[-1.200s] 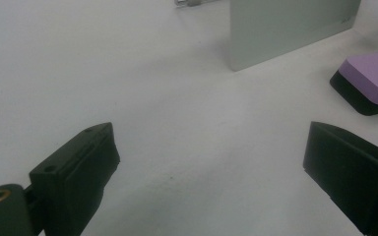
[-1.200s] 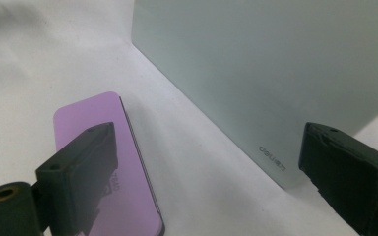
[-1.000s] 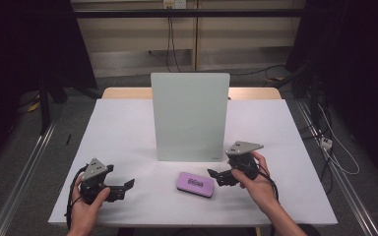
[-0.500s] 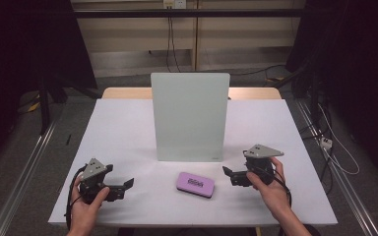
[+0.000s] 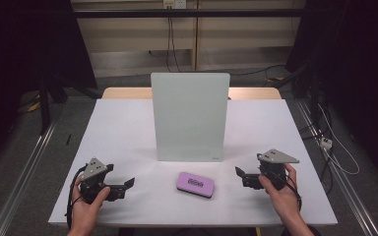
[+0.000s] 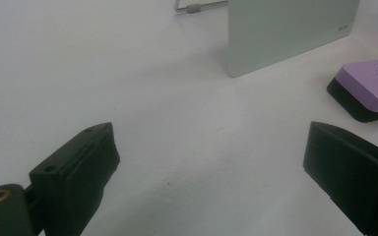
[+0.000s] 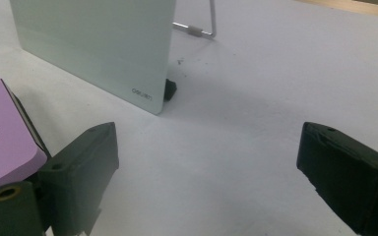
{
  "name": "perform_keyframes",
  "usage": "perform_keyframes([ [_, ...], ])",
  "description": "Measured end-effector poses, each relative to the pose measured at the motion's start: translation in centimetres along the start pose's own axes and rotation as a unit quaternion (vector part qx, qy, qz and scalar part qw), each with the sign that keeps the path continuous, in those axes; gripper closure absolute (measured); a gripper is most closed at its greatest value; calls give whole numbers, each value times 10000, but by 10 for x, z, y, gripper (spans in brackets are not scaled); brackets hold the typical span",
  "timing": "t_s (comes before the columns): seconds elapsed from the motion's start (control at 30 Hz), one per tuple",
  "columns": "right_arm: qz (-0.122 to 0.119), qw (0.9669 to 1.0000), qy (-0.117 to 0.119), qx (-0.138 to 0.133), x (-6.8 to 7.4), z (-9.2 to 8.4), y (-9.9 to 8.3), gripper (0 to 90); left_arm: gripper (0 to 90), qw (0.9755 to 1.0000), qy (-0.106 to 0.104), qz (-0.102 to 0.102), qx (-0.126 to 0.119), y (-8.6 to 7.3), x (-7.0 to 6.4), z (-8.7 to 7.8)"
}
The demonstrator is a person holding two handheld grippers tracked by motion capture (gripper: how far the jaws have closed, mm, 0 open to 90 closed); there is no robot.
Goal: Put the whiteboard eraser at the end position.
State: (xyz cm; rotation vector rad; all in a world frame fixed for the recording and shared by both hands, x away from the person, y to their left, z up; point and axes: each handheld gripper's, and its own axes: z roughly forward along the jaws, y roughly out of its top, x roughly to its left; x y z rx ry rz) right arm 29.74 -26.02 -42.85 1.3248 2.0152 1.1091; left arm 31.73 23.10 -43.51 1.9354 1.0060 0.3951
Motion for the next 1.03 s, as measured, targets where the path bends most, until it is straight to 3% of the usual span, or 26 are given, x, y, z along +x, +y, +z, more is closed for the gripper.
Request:
perform_keyframes([
  [0.33, 384, 9991, -86, -128, -8, -12, -17, 89, 61, 10000, -8, 2, -21, 0, -1, 0],
  [0.63, 348, 9991, -150, -168, -11, -20, -29, 87, 61, 9999, -26, -25, -106, 0, -2, -1],
  [1.03, 474, 9983, -159, -291, -13, -22, -36, 85, 60, 9999, -34, -63, -116, 0, -1, -1],
])
